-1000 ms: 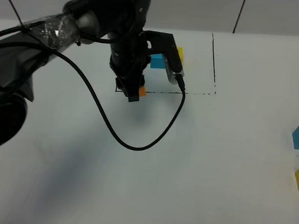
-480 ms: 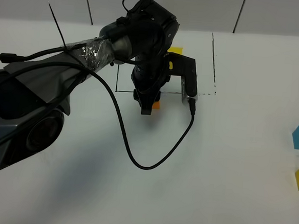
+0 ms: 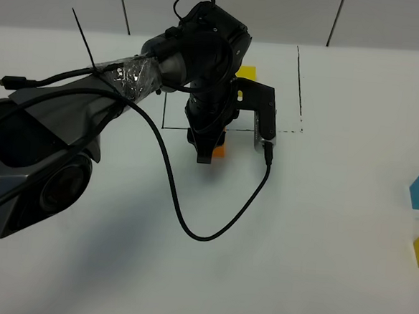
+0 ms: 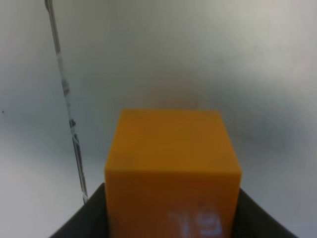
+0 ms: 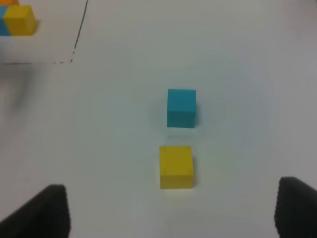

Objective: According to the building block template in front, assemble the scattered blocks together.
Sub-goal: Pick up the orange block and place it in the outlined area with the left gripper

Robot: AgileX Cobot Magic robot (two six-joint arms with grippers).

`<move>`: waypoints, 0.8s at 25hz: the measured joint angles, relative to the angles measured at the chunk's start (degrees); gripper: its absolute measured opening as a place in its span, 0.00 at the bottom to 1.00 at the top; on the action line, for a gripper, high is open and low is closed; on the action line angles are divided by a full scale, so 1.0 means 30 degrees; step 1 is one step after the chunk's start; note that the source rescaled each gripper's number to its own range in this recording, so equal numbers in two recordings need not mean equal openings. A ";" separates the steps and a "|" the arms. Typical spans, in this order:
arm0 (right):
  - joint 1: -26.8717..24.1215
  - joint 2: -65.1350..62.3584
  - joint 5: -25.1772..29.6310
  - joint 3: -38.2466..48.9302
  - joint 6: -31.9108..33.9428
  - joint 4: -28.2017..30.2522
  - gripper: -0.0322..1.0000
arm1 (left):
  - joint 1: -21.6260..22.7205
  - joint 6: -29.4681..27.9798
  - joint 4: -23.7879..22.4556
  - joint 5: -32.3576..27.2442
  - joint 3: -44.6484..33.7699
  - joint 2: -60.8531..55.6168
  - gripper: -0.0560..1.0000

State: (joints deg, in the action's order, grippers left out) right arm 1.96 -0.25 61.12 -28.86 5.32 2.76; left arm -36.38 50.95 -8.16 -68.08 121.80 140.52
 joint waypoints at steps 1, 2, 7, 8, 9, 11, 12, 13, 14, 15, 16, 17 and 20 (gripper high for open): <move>0.0000 0.0000 0.0000 0.0000 0.0000 0.0000 0.71 | 0.0000 -0.0120 0.0012 0.0000 0.0000 0.0000 0.05; 0.0000 0.0000 0.0000 0.0000 0.0000 0.0000 0.71 | 0.0000 -0.0166 0.0012 0.0000 0.0000 0.0000 0.05; 0.0000 0.0000 0.0000 0.0000 0.0000 0.0000 0.71 | 0.0000 -0.0305 0.0050 0.0000 0.0000 0.0034 0.05; 0.0000 0.0000 0.0000 0.0000 0.0000 0.0000 0.71 | 0.0000 -0.0305 0.0050 0.0000 0.0016 0.0080 0.05; 0.0000 0.0000 0.0000 0.0000 0.0000 0.0000 0.71 | 0.0000 -0.0305 0.0050 0.0000 0.0039 0.0168 0.05; 0.0000 0.0000 0.0000 0.0000 0.0000 0.0000 0.71 | 0.0000 -0.0325 0.0055 0.0000 0.0187 0.0473 0.05; 0.0000 0.0000 0.0000 0.0000 0.0000 0.0000 0.71 | 0.0000 -0.0325 0.0055 0.0000 0.0187 0.0627 0.05; 0.0000 0.0000 0.0000 0.0000 0.0000 0.0000 0.71 | 0.0000 -0.0325 0.0055 0.0000 0.0187 0.0782 0.05; 0.0000 0.0000 0.0000 0.0000 0.0000 0.0000 0.71 | 0.0000 -0.0308 0.0055 0.0000 0.0213 0.0803 0.05; 0.0000 0.0000 0.0000 0.0000 0.0000 0.0000 0.71 | 0.0000 -0.0308 0.0055 0.0000 0.0213 0.0803 0.05; 0.0000 0.0000 0.0000 0.0000 0.0000 0.0000 0.71 | 0.0000 -0.0308 0.0055 0.0000 0.0213 0.0803 0.05; 0.0000 0.0000 0.0000 0.0000 0.0000 0.0000 0.71 | 0.0000 -0.0308 0.0055 0.0038 0.0213 0.0819 0.05; 0.0000 0.0000 0.0000 0.0000 0.0000 0.0000 0.71 | 0.0000 -0.0308 0.0038 0.0113 0.0213 0.0819 0.05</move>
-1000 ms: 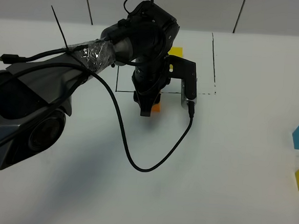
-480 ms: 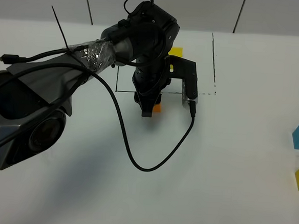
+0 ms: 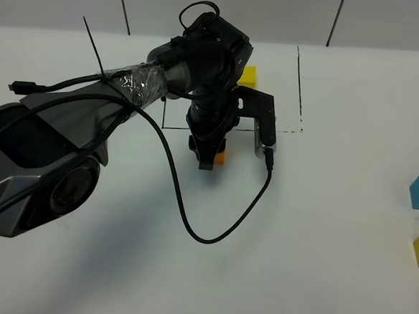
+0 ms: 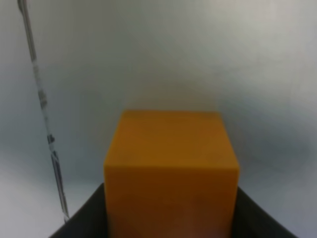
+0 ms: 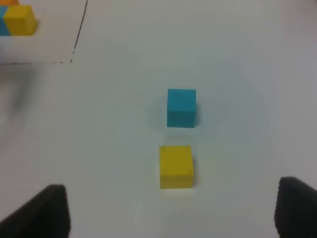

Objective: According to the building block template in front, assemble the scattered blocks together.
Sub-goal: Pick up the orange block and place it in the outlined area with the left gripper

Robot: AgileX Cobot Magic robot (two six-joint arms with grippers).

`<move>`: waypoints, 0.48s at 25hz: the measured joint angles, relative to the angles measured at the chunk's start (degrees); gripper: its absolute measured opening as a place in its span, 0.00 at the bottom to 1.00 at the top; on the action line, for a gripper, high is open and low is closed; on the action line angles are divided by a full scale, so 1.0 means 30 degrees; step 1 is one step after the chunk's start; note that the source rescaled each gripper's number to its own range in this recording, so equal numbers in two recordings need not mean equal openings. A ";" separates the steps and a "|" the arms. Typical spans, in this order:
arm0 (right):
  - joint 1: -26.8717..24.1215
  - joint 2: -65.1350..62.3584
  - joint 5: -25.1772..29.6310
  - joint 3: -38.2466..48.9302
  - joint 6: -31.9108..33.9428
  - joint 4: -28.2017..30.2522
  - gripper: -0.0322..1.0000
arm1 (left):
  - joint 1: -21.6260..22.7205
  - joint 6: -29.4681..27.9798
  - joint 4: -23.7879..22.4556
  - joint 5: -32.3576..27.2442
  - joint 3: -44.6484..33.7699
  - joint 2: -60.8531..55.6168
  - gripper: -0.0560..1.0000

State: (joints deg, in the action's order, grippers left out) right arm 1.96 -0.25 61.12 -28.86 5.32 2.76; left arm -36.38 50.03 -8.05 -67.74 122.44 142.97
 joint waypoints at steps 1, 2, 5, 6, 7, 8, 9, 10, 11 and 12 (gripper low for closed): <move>0.0000 0.0000 0.0000 0.0000 0.0000 0.0000 0.71 | 0.0000 0.0000 0.0000 0.0022 0.0000 0.0000 0.05; 0.0000 0.0000 0.0000 0.0000 0.0000 0.0000 0.71 | 0.0000 0.0000 0.0000 0.0085 0.0000 0.0000 0.05; 0.0000 0.0000 0.0000 0.0000 0.0000 0.0000 0.71 | 0.0000 0.0000 0.0000 0.0148 0.0000 0.0000 0.05; 0.0000 0.0000 0.0000 0.0000 0.0000 0.0000 0.71 | 0.0000 0.0021 -0.0017 0.0238 0.0000 0.0000 0.05; 0.0000 0.0000 0.0000 0.0000 0.0000 0.0000 0.71 | 0.0000 0.0021 -0.0034 0.0339 0.0000 0.0000 0.05; 0.0000 0.0000 0.0000 0.0000 0.0000 0.0000 0.71 | 0.0000 0.0035 -0.0037 0.0425 0.0000 0.0000 0.05; 0.0000 0.0000 0.0000 0.0000 0.0000 0.0000 0.71 | 0.0000 0.0035 -0.0055 0.0447 0.0000 0.0000 0.05; 0.0000 0.0000 0.0000 0.0000 0.0000 0.0000 0.71 | 0.0000 0.0035 -0.0055 0.0469 0.0016 0.0000 0.05; 0.0000 0.0000 0.0000 0.0000 0.0000 0.0000 0.71 | 0.0000 0.0043 -0.0055 0.0469 0.0016 0.0000 0.05; 0.0000 0.0000 0.0000 0.0000 0.0000 0.0000 0.71 | 0.0000 0.0043 -0.0055 0.0483 0.0016 0.0000 0.05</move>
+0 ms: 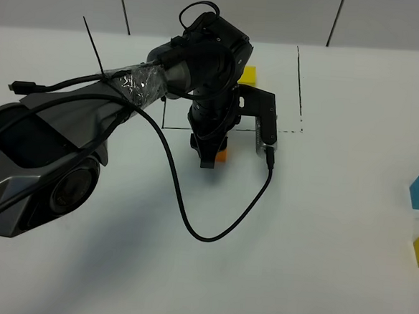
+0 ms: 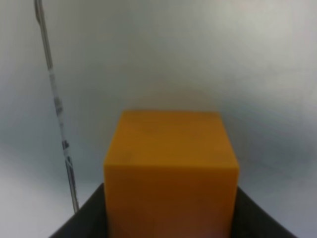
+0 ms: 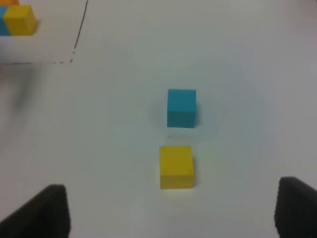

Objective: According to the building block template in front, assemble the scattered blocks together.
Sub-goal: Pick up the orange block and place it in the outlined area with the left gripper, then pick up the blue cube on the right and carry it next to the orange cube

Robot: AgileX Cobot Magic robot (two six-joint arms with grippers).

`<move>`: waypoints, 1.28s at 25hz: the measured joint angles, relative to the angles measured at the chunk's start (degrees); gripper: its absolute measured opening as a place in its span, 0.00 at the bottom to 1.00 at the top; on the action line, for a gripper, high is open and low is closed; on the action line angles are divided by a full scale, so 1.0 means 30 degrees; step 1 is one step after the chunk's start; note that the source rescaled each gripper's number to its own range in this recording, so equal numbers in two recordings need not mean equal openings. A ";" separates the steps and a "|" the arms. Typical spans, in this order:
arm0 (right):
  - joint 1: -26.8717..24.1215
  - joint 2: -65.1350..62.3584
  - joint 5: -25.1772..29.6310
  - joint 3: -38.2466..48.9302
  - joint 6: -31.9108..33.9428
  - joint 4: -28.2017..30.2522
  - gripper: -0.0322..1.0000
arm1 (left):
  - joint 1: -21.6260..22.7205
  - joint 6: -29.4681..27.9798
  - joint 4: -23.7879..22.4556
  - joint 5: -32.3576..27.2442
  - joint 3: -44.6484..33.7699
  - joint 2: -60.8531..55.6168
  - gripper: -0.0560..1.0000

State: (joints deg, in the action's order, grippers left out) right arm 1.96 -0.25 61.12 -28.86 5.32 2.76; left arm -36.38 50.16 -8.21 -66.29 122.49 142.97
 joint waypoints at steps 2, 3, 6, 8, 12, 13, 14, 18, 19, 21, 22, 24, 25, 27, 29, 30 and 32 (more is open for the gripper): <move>0.0000 0.0000 0.0000 0.0000 0.0000 0.0000 0.71 | 0.0000 0.0000 0.0000 0.0000 0.0000 0.0000 0.06; 0.0000 0.0000 0.0000 0.0000 0.0000 0.0000 0.71 | 0.0000 0.0000 0.0000 0.0000 0.0000 0.0000 0.07; 0.0000 0.0000 0.0000 0.0000 0.0000 0.0000 0.71 | 0.0000 0.0000 0.0000 0.0007 0.0000 0.0019 0.21; 0.0000 0.0000 0.0000 0.0000 0.0000 0.0000 0.71 | 0.0000 0.0000 0.0000 0.0007 0.0000 0.0000 0.36; 0.0000 0.0000 0.0000 0.0000 0.0000 0.0000 0.71 | 0.0000 0.0000 0.0348 -0.0027 0.0000 -0.0776 0.64; 0.0000 0.0000 0.0000 0.0000 0.0000 0.0000 0.71 | 0.0000 0.0000 0.0660 -0.0081 0.0000 -0.1071 0.69; 0.0000 0.0000 0.0000 0.0000 0.0000 0.0000 0.71 | 0.0000 0.0000 0.1029 -0.0205 0.0000 -0.1568 0.73; 0.0000 0.0000 0.0000 0.0000 0.0000 0.0000 0.71 | 0.0026 -0.0590 0.2391 -0.0618 0.0000 -0.3193 0.78; 0.0000 0.0000 0.0000 0.0000 0.0000 0.0000 0.71 | 0.0110 -0.1003 0.2738 -0.0626 0.0000 -0.3606 0.78; 0.0000 0.0000 0.0000 0.0000 0.0000 0.0000 0.71 | 0.0405 -0.1746 0.3449 -0.0640 0.0000 -0.4278 0.79; 0.0000 0.0000 0.0000 0.0000 0.0000 0.0000 0.71 | 0.0623 -0.2159 0.3789 -0.0640 0.0000 -0.4567 0.79; 0.0000 0.0000 0.0000 0.0000 0.0000 0.0000 0.71 | 0.1388 -0.2972 0.4752 -0.0640 0.0000 -0.5139 0.79; 0.0000 0.0000 0.0000 0.0000 0.0000 0.0000 0.71 | 0.1793 -0.3441 0.5272 -0.0640 0.0000 -0.5459 0.79; 0.0000 0.0000 0.0000 0.0000 0.0000 0.0000 0.71 | 0.2923 -0.4462 0.6295 -0.0640 0.0000 -0.5981 0.79; 0.0000 0.0000 0.0000 0.0000 0.0000 0.0000 0.71 | 0.4077 -0.5966 0.7143 -0.0640 -0.0269 -0.6538 0.79; 0.0000 0.0000 0.0000 0.0000 0.0000 0.0000 0.71 | 0.4679 -0.6499 0.7224 -0.0640 -0.0727 -0.6835 0.79; 0.0000 0.0000 0.0000 0.0000 0.0000 0.0000 0.71 | 0.5825 -0.7107 0.7118 -0.0640 -0.2224 -0.7751 0.79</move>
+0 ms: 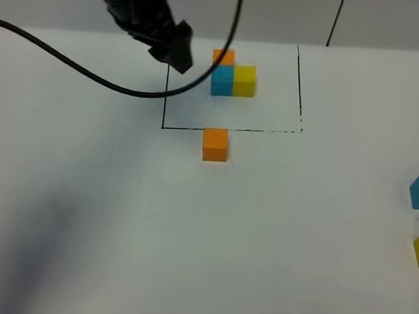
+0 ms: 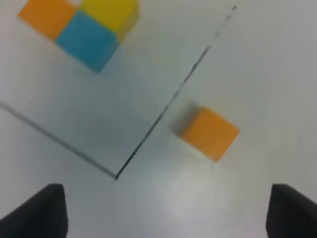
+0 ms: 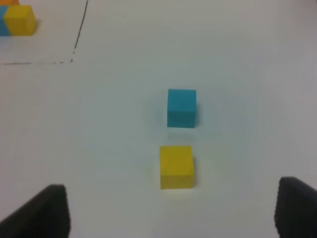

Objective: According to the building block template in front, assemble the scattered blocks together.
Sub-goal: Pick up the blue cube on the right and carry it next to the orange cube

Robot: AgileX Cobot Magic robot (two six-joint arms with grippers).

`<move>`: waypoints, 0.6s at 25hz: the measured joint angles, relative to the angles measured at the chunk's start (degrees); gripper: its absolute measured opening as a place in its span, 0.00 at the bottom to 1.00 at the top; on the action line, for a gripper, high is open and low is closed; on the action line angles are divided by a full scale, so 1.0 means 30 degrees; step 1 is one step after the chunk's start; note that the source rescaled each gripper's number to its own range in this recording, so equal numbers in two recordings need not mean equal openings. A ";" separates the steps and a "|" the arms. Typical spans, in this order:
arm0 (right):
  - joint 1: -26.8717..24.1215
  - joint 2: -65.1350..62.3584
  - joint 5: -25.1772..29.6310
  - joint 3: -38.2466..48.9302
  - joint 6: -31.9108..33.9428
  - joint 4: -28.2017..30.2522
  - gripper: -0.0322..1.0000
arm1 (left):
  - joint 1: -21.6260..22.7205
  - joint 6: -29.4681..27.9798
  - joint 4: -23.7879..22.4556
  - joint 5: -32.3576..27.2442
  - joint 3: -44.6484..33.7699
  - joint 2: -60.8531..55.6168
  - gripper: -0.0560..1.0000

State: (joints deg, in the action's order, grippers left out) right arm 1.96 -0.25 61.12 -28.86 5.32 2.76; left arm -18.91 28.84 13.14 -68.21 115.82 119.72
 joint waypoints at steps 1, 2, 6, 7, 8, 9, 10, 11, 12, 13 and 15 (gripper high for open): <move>0.0000 0.0000 0.0000 0.0000 0.0000 0.0000 0.71 | 0.0565 -0.0127 -0.0056 0.0000 -0.0825 -0.0417 0.79; 0.0000 0.0000 0.0000 0.0000 0.0000 0.0000 0.71 | 0.1041 -0.0180 -0.0093 0.0000 -0.1750 -0.0894 0.79; 0.0000 0.0000 0.0000 0.0000 0.0000 0.0000 0.71 | 0.3086 -0.0318 -0.0236 0.1400 -0.6893 -0.4037 0.79; 0.0000 0.0000 0.0000 0.0000 0.0000 0.0000 0.71 | 0.3498 -0.0318 -0.0331 0.2125 -0.8343 -0.5136 0.79; 0.0000 0.0000 0.0000 0.0000 0.0000 0.0000 0.71 | 0.3756 -0.0390 -0.0445 0.2831 -0.9767 -0.6333 0.79; 0.0000 0.0000 0.0000 0.0000 0.0000 0.0000 0.71 | 0.3940 -0.0610 -0.0716 0.3389 -1.0920 -0.7384 0.79; 0.0000 0.0000 0.0000 0.0000 0.0000 0.0000 0.71 | 0.3983 -0.0967 -0.1150 0.3931 -1.2233 -0.8692 0.79; 0.0000 0.0000 0.0000 0.0000 0.0000 0.0000 0.71 | 0.3983 -0.1634 -0.1641 0.4268 -1.3450 -1.0040 0.79; 0.0000 0.0000 0.0000 0.0000 0.0000 0.0000 0.71 | 0.3963 -0.2505 -0.2083 0.4517 -1.4528 -1.1169 0.79; 0.0000 0.0000 0.0000 0.0000 0.0000 0.0000 0.71 | 0.3915 -0.3328 -0.2627 0.4634 -1.5323 -1.2568 0.79; 0.0000 0.0000 0.0000 0.0000 0.0000 0.0000 0.71 | 0.3871 -0.5504 -0.3788 0.4545 -1.6902 -1.5362 0.79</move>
State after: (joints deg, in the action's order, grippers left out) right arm 1.96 -0.25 61.12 -28.86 5.32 2.76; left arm -7.30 12.32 1.77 -54.58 65.11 73.63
